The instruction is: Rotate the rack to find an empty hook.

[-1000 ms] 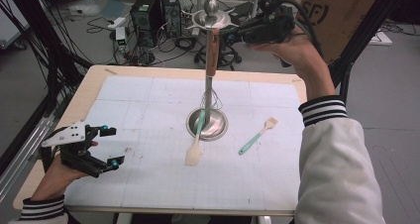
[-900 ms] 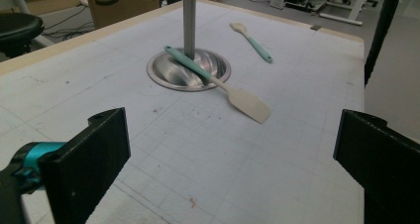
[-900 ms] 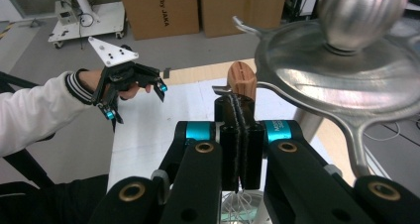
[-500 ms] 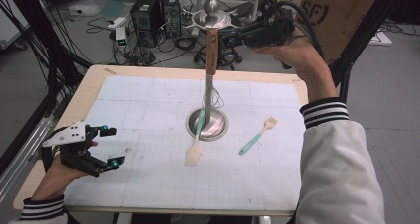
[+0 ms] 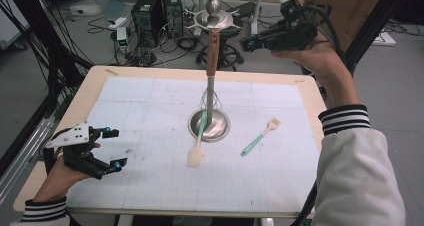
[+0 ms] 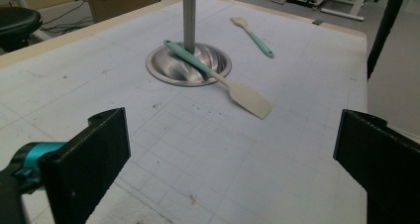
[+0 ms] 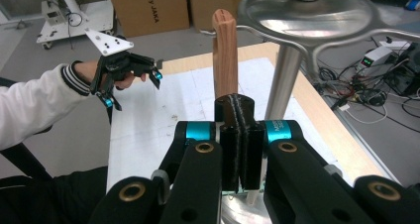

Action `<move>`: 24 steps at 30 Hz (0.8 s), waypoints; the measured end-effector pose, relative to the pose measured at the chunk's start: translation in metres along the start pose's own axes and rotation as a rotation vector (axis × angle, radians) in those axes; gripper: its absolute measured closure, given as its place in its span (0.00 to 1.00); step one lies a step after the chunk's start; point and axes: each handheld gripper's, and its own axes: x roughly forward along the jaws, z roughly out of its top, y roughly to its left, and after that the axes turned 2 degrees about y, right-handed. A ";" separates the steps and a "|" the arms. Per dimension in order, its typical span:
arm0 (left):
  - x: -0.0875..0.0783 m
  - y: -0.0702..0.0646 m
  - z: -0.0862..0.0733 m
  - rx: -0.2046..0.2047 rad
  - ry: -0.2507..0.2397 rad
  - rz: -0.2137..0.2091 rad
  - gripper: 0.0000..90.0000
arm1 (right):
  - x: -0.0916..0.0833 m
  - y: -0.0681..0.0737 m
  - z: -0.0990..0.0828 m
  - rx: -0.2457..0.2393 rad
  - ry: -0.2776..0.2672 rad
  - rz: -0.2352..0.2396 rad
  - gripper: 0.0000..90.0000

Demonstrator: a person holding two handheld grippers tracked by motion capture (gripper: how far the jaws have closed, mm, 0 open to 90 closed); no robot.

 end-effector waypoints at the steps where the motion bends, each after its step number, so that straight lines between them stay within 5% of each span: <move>1: 0.000 0.000 0.000 0.001 0.001 0.001 0.02 | -0.002 -0.001 -0.001 -0.002 -0.003 -0.005 0.99; 24: 0.000 0.001 -0.001 0.000 0.008 0.005 0.02 | -0.019 -0.022 -0.001 0.045 -0.021 -0.069 0.99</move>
